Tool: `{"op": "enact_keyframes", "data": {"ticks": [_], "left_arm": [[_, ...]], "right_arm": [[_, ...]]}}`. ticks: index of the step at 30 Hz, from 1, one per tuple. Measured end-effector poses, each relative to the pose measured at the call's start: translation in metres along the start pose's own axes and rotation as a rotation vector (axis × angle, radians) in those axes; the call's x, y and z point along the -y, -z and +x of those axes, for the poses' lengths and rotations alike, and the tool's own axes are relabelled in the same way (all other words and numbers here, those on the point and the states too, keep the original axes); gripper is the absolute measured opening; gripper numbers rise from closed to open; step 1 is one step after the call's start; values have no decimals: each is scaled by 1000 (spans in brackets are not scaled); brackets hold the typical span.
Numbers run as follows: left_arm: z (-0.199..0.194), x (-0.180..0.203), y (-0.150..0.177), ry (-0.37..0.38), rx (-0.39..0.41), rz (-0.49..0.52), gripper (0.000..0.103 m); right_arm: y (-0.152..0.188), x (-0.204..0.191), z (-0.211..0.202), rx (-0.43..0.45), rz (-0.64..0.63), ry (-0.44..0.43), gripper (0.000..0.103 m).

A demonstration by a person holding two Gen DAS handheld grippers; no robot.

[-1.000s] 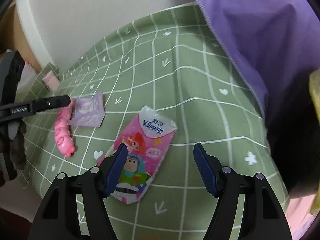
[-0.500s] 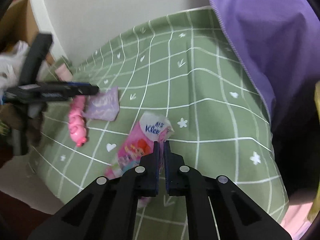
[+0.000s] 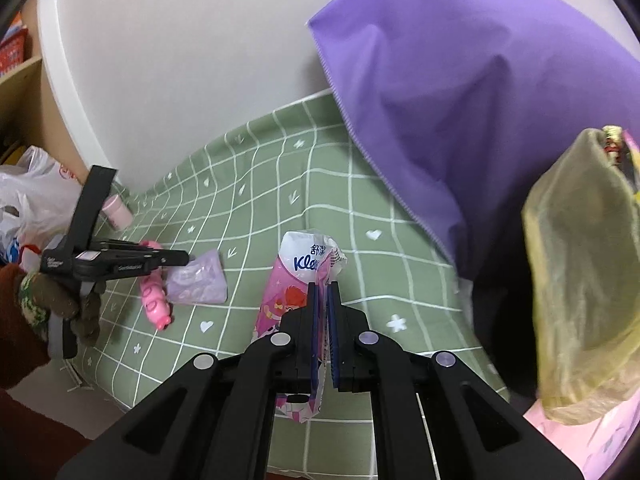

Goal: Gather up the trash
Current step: 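Grasp the pink tissue pack with the right gripper while the left grasps the clear wrapper, then carry the tissue pack and clear wrapper with both grippers over the trash bag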

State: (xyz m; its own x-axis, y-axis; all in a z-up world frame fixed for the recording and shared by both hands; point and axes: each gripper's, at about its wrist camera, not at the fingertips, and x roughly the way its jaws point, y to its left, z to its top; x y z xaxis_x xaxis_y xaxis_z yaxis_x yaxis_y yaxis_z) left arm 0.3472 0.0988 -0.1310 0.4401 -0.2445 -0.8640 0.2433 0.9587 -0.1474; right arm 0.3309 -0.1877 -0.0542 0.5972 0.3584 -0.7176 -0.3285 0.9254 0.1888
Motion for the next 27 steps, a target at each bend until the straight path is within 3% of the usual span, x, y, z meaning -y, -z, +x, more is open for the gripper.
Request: {"op": "enact_keyframes", "data": {"ticks": [8,16,23,27], "left_arm": [[-48,31,-20,19,136,46,0],[-87,69,-59,49,260,162,0],[-130,135,-122,183,399,285,0],[-137,195,-155,298,419,369,0]], "right_arm": [[-9,9,-21,64,6,30,7],[-24,18,-47,132,-4,73,7],[-45,52,-107,270,-5,196,7],[-52,90,-139,322,32,291,7]]}}
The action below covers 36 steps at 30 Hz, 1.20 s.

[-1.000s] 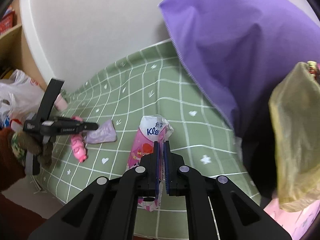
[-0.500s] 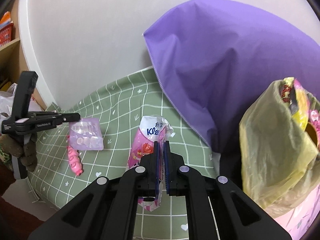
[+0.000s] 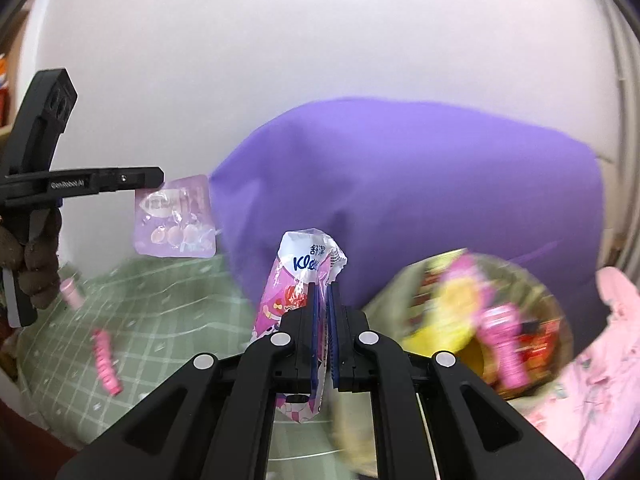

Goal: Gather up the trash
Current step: 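Carry the tissue pack and clear wrapper with both grippers over the trash bag, then open both grippers to drop the tissue pack and clear wrapper into the bag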

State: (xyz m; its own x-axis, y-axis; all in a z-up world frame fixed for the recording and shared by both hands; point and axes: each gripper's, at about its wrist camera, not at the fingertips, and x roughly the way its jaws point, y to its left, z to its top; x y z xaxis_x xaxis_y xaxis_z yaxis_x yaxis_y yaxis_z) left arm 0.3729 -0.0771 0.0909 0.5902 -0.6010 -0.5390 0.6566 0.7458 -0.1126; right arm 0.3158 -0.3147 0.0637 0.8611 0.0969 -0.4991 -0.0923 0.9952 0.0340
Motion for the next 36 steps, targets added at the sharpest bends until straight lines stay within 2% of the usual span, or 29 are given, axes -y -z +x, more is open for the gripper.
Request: {"op": "enact_keyframes", "data": {"ticks": [4,8,13,19,23,28,31,33,34,36], "left_arm": [[45,48,-30,114,-16,43,0],[98,93,-40,193,-61,55,1],[163,127,-41,239,-137,25,1],[225,144,-16,185,-275,37,1],[237,139,1,165,-329,9,1],[236,135,7,177,-340,-16,1],[236,136,8,184,-325,-40,3],[232,131,7,182,-303,-56,13],[229,130,7,182,-290,-65,16],[221,127,8,186,-266,-91,25]], "right_arm": [[-8,63,-11,11,46,109,7],[-12,131,-14,-9,85,177,7],[-9,184,8,-91,99,134,7],[6,199,65,-183,70,35,7],[17,203,94,-219,85,-60,7],[23,199,106,-242,100,-120,7],[24,204,102,-241,120,-105,8],[24,204,97,-242,119,-73,8],[23,204,95,-245,111,-64,12],[23,198,86,-243,82,-37,32]]}}
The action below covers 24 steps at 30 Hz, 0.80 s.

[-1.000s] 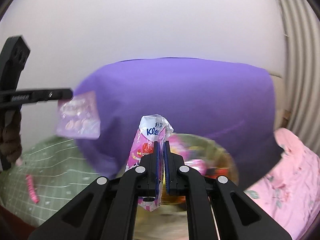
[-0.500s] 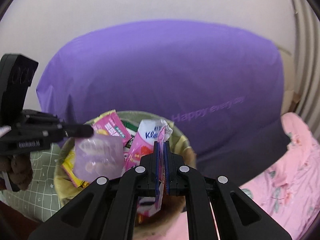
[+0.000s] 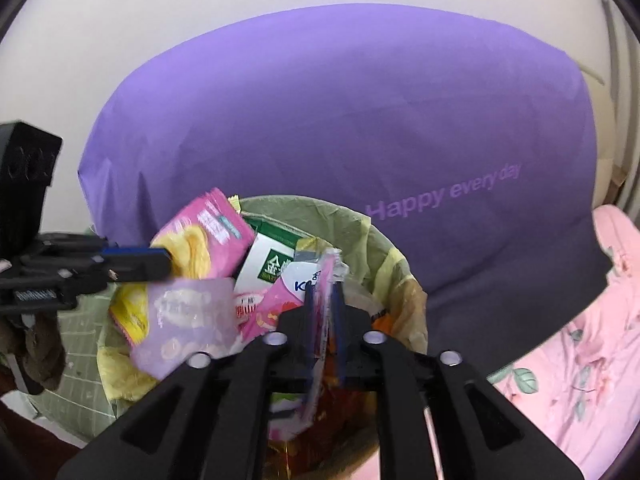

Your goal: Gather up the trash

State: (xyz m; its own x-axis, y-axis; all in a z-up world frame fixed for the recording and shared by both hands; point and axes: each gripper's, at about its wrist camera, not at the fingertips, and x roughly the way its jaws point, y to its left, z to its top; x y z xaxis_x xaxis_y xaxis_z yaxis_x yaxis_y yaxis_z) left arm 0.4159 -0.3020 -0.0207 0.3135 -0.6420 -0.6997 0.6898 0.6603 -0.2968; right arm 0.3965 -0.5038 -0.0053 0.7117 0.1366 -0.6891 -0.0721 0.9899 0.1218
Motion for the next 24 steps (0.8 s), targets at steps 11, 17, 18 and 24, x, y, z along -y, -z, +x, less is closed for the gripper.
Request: {"op": "enact_keyframes", "data": {"ticks": [11,17,18,24], "left_arm": [[-102,-13,54,-87,176,-84,62],[-187,-18,129,-246,261,-135,68],[-201,-18,144,-279,276,-146,68],[-281,-18,224,-484,310,-227,68]], "right_arm": [[12,-58,-63,126,-19,84,58],[37,-144,-103,191,-64,16,58],[42,-155,-107,191,-65,2,58],[82,-241,-124,140,-98,-116,58]]}}
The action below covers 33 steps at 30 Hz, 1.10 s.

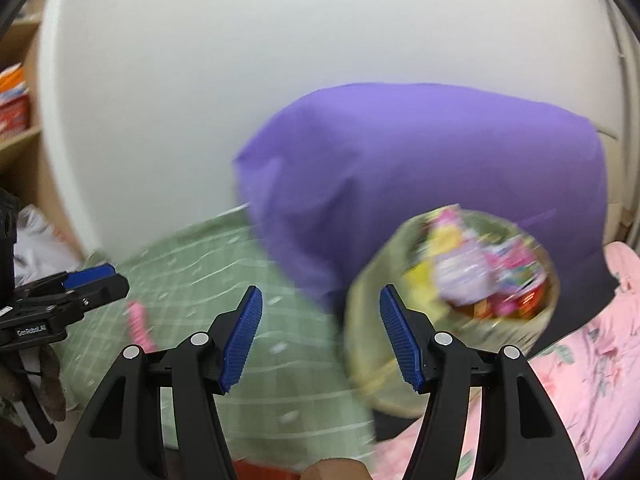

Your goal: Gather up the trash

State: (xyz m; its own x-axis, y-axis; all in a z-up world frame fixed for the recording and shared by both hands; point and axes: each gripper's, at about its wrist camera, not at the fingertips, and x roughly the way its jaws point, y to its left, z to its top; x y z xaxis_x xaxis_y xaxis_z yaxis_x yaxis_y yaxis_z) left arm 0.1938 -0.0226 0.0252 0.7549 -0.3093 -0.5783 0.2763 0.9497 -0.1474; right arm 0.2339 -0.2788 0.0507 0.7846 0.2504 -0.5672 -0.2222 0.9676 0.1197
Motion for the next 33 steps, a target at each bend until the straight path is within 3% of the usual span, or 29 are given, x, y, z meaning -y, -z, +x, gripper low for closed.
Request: {"op": "enact_keyframes", "data": {"ticks": [8,14,21,33], "left_arm": [[-75,-44,46,-274,39,-53,68],[-106,-58,63,-369,73,-109,68],[-122,-55,72,-408,91,-99,68],[-129,-54,76,-389,85,-95,68]], "right_arm": [[35,-86,-24,-35,-103,-76,58],[53,-123,-48,-3,-153,-103,58],[53,-123,-53,5,-137,-106,58],[56,-131,-54,4,-139,-103,58]]}}
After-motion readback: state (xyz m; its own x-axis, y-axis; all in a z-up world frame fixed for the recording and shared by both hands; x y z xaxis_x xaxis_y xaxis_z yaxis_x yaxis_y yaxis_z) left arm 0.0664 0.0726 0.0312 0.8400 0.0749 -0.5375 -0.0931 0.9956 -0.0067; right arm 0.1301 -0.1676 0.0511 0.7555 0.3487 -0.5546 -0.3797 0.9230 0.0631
